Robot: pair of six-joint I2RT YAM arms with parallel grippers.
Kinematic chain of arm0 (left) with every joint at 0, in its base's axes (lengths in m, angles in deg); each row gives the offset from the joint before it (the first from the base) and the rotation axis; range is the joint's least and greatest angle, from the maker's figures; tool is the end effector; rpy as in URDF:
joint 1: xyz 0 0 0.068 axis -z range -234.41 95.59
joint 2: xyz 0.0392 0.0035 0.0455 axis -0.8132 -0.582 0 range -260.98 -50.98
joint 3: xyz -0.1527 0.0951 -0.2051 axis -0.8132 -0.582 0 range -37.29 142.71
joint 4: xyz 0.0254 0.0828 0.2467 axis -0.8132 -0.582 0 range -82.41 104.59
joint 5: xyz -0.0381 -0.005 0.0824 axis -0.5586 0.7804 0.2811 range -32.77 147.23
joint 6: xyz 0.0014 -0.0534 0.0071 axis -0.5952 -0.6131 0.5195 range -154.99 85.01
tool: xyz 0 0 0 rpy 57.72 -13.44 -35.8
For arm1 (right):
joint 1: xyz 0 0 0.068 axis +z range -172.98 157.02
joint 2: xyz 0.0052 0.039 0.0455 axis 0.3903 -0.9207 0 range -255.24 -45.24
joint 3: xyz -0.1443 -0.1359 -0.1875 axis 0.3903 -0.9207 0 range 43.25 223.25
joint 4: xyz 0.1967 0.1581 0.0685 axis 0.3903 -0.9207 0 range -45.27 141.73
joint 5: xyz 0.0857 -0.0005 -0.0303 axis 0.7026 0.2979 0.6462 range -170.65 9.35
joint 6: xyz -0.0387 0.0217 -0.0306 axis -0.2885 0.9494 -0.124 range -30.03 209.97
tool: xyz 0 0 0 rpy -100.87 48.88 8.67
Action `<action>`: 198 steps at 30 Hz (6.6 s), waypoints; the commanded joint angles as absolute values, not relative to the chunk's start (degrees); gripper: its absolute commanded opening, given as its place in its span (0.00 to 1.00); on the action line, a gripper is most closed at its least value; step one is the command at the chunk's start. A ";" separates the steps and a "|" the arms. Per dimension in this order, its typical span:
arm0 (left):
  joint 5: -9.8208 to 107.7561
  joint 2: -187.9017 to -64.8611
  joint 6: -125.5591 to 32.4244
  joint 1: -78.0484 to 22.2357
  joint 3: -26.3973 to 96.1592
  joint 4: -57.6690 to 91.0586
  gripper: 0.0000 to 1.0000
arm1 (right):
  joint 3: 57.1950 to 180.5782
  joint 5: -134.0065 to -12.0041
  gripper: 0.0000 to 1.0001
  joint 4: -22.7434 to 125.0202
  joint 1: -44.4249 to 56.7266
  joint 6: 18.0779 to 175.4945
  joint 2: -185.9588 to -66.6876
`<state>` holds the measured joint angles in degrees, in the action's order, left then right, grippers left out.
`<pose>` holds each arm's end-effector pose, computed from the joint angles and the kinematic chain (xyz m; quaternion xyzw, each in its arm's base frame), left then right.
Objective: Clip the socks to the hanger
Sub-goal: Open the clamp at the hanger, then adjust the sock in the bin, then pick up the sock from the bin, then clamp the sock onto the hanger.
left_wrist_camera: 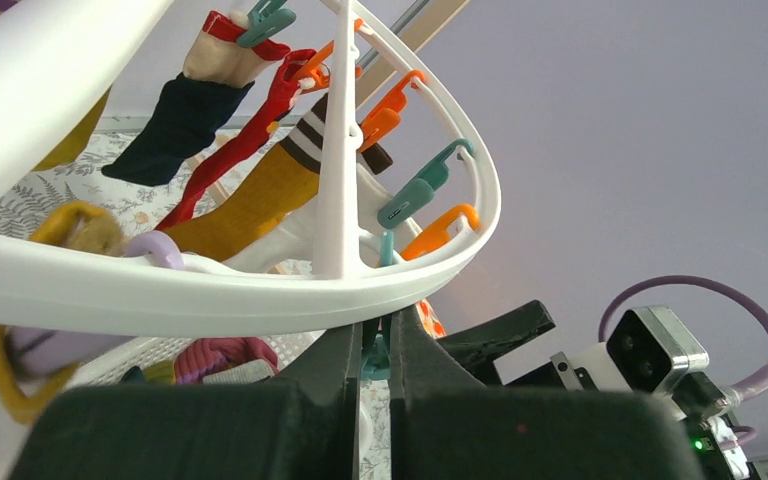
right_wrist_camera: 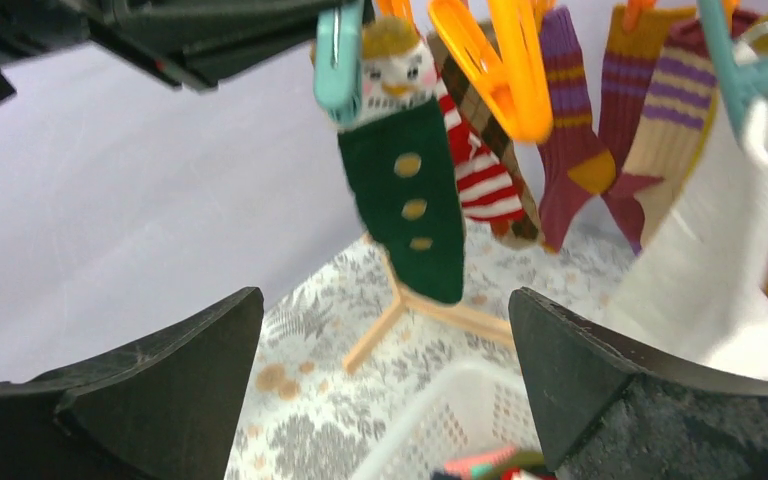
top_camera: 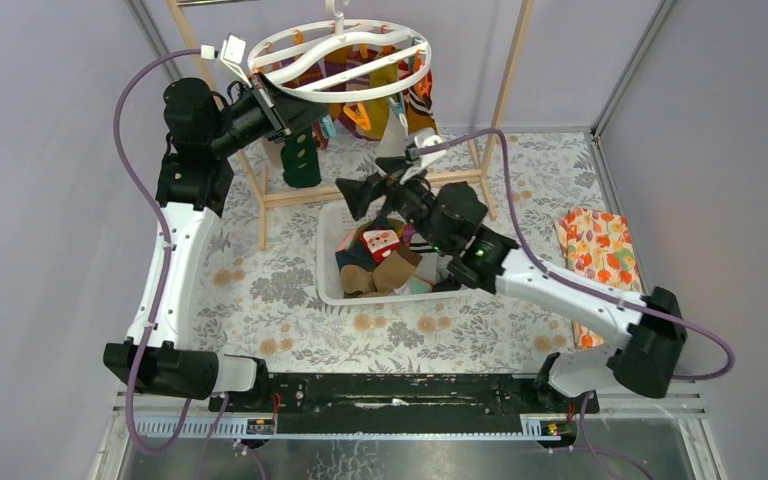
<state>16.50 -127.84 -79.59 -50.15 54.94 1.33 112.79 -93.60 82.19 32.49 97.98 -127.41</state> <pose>0.2787 -0.0440 0.4971 0.0108 0.6971 -0.4991 0.5147 0.1992 0.2752 0.4133 -0.1521 0.5725 0.3659 0.7179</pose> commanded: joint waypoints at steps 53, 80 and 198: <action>13.32 -128.28 -73.84 -50.12 57.28 -1.25 0.00 | 120.74 -88.69 0.00 52.75 24.62 105.04 -146.14; 12.59 -127.84 -73.16 -50.19 56.08 -0.61 0.00 | 119.83 -67.49 0.18 24.28 8.87 118.90 -141.89; -2.76 -127.14 -86.95 -50.19 50.92 17.14 0.00 | 129.30 -34.21 0.00 76.35 17.64 111.67 -135.20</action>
